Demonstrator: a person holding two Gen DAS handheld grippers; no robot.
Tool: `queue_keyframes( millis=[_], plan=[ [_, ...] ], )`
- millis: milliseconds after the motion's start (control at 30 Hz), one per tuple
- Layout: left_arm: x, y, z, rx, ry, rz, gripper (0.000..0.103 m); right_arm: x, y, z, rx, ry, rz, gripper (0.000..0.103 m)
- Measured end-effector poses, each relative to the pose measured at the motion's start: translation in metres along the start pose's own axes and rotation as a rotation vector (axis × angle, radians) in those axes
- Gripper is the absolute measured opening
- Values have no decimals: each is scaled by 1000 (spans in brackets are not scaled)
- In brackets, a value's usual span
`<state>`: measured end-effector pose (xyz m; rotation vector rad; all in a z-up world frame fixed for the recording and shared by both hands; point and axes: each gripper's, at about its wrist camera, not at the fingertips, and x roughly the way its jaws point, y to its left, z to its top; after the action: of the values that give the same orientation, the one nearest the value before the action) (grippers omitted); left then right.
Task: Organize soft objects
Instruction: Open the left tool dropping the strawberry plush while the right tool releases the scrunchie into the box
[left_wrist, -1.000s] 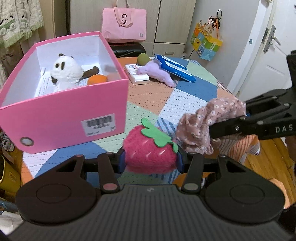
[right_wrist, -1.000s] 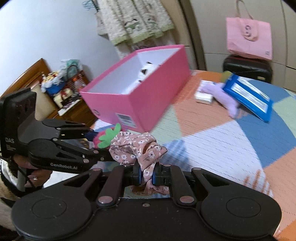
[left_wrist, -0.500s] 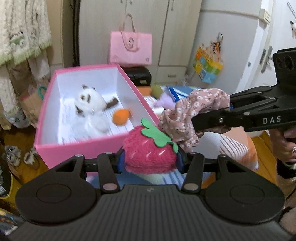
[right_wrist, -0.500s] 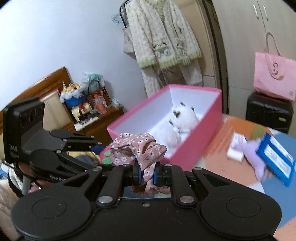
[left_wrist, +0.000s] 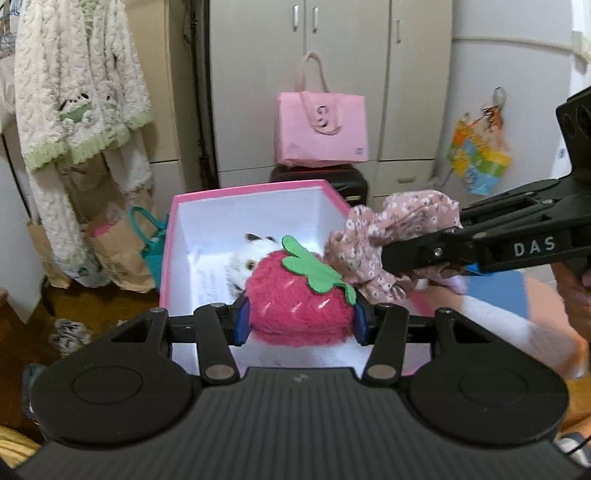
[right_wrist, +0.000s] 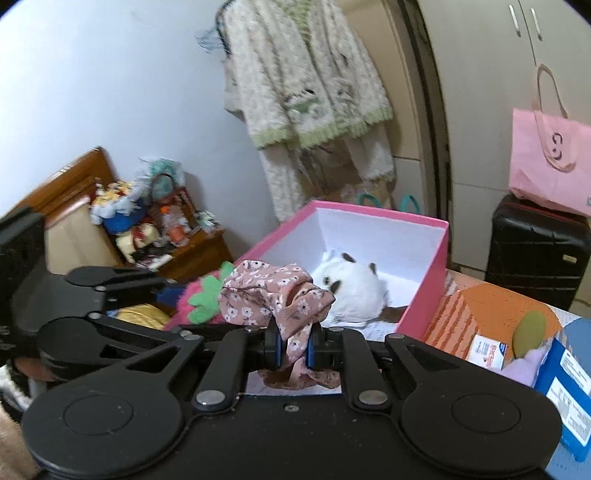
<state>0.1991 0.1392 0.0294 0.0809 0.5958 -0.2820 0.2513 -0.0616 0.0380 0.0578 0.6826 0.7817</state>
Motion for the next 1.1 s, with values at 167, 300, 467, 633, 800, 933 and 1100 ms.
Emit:
queue_keyframes(
  millis=[167,300,467,633,800,933,1100],
  plan=[
    [37,12,5,13,96,8,50,42,-12,9,3,62,-72,16],
    [53,13,11,51,131,26,51,68,-20,15,12,116,-88,18],
    [70,18,11,81,200,52,52,86,-22,17,15,153,-86,21],
    [68,18,8,100,148,99,55,90,-23,16,-47,140,-81,40],
    [58,19,8,102,113,76,66,81,-27,17,-44,117,-78,54],
    [42,18,5,88,95,56,66,58,-25,14,-54,80,-65,54],
    [15,14,2,72,58,35,66,25,-14,4,-95,51,-64,54]
  ],
)
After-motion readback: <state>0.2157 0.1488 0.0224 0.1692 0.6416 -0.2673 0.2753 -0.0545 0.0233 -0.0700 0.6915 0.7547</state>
